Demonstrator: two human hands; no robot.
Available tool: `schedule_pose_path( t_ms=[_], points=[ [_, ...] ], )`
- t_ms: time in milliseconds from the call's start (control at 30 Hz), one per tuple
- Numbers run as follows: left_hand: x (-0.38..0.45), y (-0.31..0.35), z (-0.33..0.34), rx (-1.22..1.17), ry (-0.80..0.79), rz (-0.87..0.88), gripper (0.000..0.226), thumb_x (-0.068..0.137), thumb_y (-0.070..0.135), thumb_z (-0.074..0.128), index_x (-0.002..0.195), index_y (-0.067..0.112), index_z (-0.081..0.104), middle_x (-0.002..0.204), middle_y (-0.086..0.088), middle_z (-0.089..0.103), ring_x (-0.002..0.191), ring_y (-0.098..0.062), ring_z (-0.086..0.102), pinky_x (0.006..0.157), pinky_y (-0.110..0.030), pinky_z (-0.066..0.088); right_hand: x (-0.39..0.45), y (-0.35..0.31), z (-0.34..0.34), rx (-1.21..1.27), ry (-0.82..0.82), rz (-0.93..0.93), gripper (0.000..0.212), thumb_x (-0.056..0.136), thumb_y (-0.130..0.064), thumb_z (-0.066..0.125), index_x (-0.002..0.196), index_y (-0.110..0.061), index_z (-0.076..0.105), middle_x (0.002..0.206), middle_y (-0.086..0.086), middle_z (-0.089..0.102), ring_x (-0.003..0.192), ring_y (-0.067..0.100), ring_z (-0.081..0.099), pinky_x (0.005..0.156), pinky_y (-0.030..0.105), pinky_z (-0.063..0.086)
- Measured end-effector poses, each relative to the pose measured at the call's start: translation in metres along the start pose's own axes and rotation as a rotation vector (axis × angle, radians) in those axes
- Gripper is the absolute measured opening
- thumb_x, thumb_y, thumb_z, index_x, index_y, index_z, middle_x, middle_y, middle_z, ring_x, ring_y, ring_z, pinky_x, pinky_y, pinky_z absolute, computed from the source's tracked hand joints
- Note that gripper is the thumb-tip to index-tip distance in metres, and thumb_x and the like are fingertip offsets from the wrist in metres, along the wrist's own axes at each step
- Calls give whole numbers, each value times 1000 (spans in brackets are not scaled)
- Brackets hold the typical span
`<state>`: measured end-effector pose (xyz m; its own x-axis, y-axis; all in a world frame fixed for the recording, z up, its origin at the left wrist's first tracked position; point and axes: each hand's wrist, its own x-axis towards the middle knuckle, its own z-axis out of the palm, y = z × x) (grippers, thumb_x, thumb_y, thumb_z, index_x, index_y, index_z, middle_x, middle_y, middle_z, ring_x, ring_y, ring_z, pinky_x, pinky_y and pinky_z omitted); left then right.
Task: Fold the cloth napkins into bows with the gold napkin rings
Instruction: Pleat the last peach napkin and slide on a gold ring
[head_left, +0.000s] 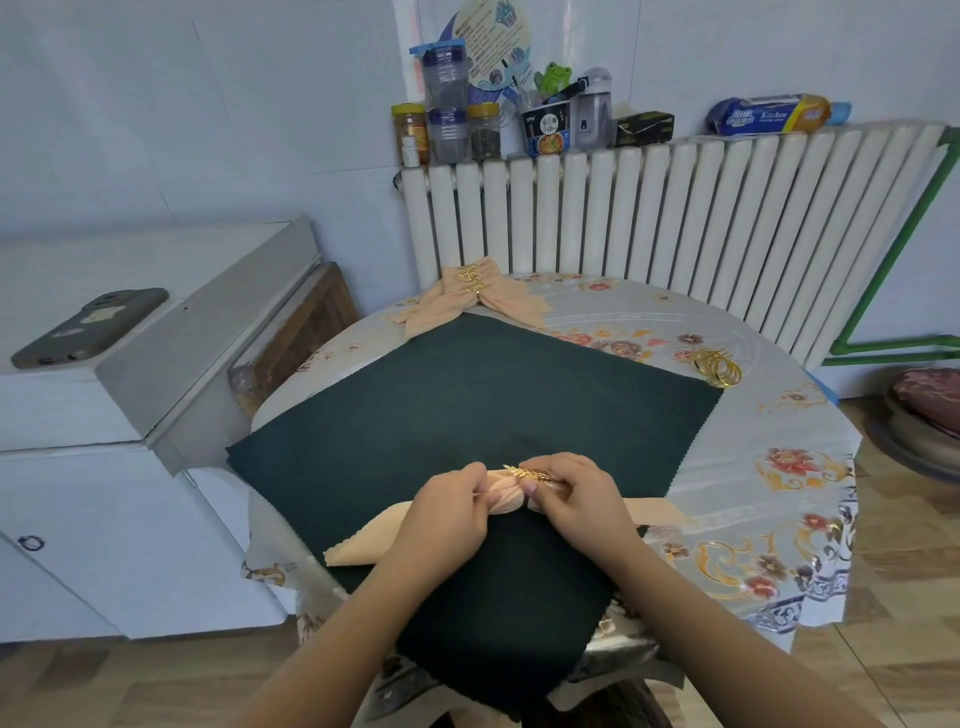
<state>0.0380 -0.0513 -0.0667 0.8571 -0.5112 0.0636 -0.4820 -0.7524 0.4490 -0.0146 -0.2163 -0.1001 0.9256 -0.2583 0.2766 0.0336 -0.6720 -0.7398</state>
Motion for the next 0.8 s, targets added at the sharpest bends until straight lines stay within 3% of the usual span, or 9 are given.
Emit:
schedule_pose_path(
  t_ms=[67, 133, 300, 367, 433, 500, 567, 667, 800],
  points=[
    [-6, 5, -4, 4, -34, 60, 19, 95, 26, 50, 83, 11, 49, 80, 1, 55, 78, -20, 51, 60, -29, 32, 2, 0, 2, -16, 13, 18, 21, 88, -30, 63, 108, -28, 69, 98, -17, 60, 104, 8, 52, 86, 21, 40],
    [-9, 10, -6, 12, -97, 96, 19, 95, 24, 51, 81, 11, 48, 87, 1, 52, 80, -19, 49, 62, -28, 31, 2, 0, 4, -43, 18, 30, 22, 87, -34, 62, 109, -34, 68, 97, -16, 57, 101, 9, 53, 83, 24, 42],
    [-9, 16, -5, 137, -266, 163, 17, 96, 25, 50, 82, 19, 43, 123, -5, 47, 118, -22, 42, 84, -26, 34, 2, -1, 8, -54, 22, 39, 26, 88, -37, 60, 113, -44, 64, 99, -18, 46, 99, 6, 49, 92, 29, 42],
    [-8, 17, -10, 173, -269, 161, 18, 95, 30, 50, 80, 20, 49, 115, -3, 52, 103, -18, 47, 78, -27, 36, 2, 1, 8, -58, 4, 34, 29, 88, -39, 60, 117, -45, 62, 103, -17, 42, 101, 6, 47, 94, 28, 41],
    [-6, 19, -20, 185, -275, 137, 26, 96, 36, 46, 79, 21, 58, 92, 1, 55, 81, -13, 47, 67, -26, 33, 2, 2, 8, -77, -26, 26, 34, 90, -40, 57, 123, -44, 57, 109, -14, 40, 104, 7, 46, 96, 28, 41],
    [0, 20, -30, 241, -294, 91, 35, 96, 42, 43, 88, 18, 66, 83, 1, 56, 80, -14, 48, 65, -28, 33, 1, 2, 7, -86, -34, 25, 40, 91, -42, 53, 131, -42, 50, 111, -12, 40, 104, 7, 45, 96, 29, 42],
    [5, 19, -34, 291, -276, 52, 37, 93, 46, 47, 93, 16, 69, 89, -3, 59, 86, -17, 49, 65, -28, 33, 1, 1, 7, -97, -25, 30, 43, 92, -43, 51, 135, -41, 46, 111, -11, 41, 103, 7, 46, 94, 28, 43],
    [2, 24, -32, 289, -278, 13, 28, 96, 35, 48, 103, 16, 67, 93, -3, 63, 83, -18, 56, 68, -27, 40, 0, 1, 7, -106, -7, 31, 41, 92, -44, 51, 133, -39, 48, 110, -11, 42, 101, 6, 47, 90, 26, 44],
    [-6, 18, -28, 81, -145, -20, 33, 97, 25, 48, 129, 22, 55, 119, -1, 63, 105, -16, 58, 87, -27, 46, 1, 0, 8, -116, 10, 33, 39, 92, -46, 50, 131, -39, 52, 108, -11, 44, 101, 7, 48, 88, 26, 45]
  ],
)
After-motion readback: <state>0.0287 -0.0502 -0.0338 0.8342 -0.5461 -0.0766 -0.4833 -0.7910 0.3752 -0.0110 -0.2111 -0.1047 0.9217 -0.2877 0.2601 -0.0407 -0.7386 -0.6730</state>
